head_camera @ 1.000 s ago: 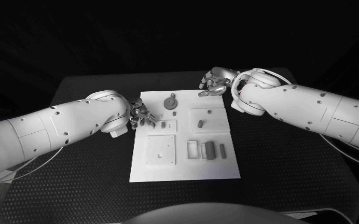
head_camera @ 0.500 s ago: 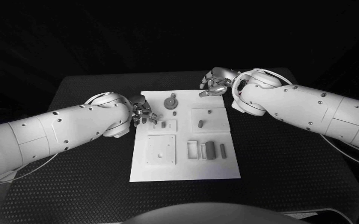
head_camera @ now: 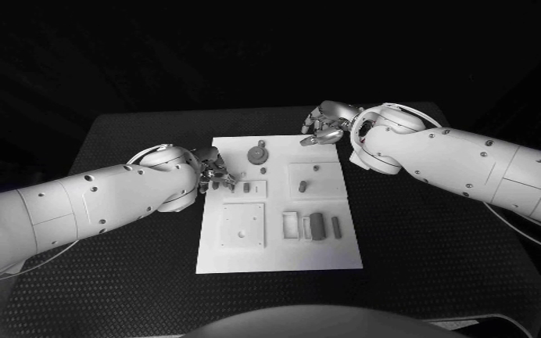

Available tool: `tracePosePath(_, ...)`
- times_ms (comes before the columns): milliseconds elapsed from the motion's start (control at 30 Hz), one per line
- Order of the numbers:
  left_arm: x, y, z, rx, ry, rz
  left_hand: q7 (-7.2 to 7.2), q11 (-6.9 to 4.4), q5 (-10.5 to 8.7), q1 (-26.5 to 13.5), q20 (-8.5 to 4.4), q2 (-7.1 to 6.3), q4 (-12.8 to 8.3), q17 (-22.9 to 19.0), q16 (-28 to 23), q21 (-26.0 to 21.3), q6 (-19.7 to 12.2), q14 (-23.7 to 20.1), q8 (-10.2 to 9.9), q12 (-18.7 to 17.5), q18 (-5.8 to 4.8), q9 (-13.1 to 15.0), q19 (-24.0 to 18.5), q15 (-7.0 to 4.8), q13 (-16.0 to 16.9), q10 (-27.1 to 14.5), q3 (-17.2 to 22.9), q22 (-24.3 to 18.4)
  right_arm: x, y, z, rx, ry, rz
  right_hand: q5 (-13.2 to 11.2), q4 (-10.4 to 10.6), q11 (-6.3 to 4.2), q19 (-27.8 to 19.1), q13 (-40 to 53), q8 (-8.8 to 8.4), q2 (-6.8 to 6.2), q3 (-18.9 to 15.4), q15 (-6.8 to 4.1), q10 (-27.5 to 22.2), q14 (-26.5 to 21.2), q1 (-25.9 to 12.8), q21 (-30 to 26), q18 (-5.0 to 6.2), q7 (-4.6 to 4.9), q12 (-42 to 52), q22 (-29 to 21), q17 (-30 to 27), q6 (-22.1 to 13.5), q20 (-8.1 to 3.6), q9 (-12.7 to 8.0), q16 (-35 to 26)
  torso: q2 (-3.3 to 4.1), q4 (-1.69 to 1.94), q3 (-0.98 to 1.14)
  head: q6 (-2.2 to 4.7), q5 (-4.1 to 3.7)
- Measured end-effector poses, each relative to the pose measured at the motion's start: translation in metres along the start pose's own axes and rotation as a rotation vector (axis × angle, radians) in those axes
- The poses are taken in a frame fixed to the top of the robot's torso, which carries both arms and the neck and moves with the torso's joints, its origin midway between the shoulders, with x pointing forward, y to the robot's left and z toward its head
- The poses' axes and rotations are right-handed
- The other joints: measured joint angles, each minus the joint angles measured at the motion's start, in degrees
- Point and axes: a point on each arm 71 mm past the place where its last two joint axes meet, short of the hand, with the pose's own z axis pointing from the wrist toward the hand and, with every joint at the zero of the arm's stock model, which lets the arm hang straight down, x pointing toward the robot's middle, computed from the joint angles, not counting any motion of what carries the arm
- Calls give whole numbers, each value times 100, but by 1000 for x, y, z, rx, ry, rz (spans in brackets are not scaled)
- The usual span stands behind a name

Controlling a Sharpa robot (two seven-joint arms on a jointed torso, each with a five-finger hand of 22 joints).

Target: Assemble the parts on the task board

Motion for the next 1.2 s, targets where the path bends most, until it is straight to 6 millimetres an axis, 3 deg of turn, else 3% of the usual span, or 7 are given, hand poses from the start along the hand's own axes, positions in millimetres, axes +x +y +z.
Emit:
tracePosePath(400,2,2,3,-10,-10,4,-5,0,-2,0,1,0,15,-3,0,0,4,2,-1,0,0,-7,-1,1,-6,0,15,-1,0,0,0,-1,1,1,0,16,0,0,0,0,0,16,0,0,0,0,0,0,-10,0,0,0,-9,0,1,0,2,-2,0,-29,8)
tracePosePath(1200,4,0,2,-6,-3,7,-18,0,-43,6,-1,7,14,-4,0,-1,10,33,-1,0,0,4,21,7,-10,0,14,-2,1,1,0,-3,3,2,0,16,0,-1,1,0,0,16,0,0,0,0,0,0,-16,0,-1,0,-6,0,-4,0,2,-2,3,-21,11)
